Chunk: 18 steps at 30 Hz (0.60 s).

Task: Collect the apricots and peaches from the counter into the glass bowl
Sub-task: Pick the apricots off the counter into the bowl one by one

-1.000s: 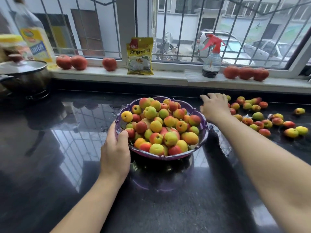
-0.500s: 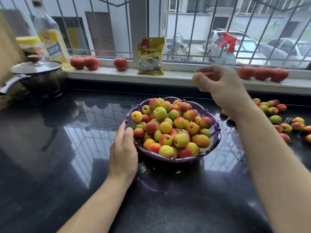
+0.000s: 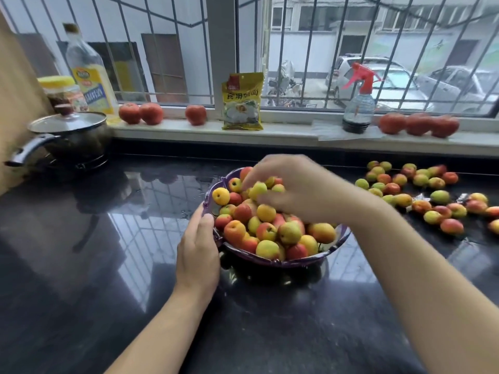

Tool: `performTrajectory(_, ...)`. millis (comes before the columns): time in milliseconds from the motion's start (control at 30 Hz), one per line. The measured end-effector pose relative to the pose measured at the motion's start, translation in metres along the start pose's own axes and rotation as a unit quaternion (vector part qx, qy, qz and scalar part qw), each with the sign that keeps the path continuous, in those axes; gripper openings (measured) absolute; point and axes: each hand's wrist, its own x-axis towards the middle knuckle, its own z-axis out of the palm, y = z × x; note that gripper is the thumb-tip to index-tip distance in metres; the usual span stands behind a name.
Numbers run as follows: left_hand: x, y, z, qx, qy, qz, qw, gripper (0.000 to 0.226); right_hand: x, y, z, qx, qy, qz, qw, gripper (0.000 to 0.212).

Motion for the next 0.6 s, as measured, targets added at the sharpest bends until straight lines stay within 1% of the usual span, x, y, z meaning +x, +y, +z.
performTrajectory(100, -0.001, 0.0, 0.002, 0.011, -0.017, -0.003, 1.0, 0.05, -0.003, 0.037, -0.026, 0.074, 0.12, 0.077, 0.987, 0.021)
performTrajectory(167, -0.002, -0.001, 0.005, 0.015, -0.024, -0.007, 1.0, 0.054, -0.004, 0.081, -0.026, 0.066, 0.184, 0.161, 0.967, 0.02)
performTrajectory(233, -0.003, -0.001, 0.005, 0.026, -0.022, -0.006, 0.999, 0.063, -0.008, 0.131, -0.014, 0.035, 0.225, 0.274, 0.934, 0.025)
performTrajectory(300, -0.002, -0.002, 0.006, 0.037, -0.017, -0.002, 0.999, 0.064, -0.019, 0.172, 0.0, -0.012, 0.262, 0.371, 0.891, 0.03)
performTrajectory(367, -0.002, -0.003, 0.006, 0.04, -0.01, 0.005, 0.999, 0.059, -0.03, 0.194, 0.013, -0.056, 0.31, 0.405, 0.858, 0.031)
performTrajectory(467, -0.001, -0.003, 0.007, 0.04, -0.005, 0.002, 0.999, 0.056, -0.042, 0.207, 0.03, -0.1, 0.354, 0.413, 0.833, 0.034)
performTrajectory(533, -0.001, -0.004, 0.007, 0.036, -0.004, 0.002, 0.999, 0.057, -0.044, 0.212, 0.035, -0.119, 0.345, 0.421, 0.831, 0.04)
performTrajectory(600, -0.002, -0.004, 0.006, 0.038, -0.004, 0.002, 0.999, 0.058, -0.044, 0.218, 0.038, -0.139, 0.291, 0.436, 0.84, 0.048)
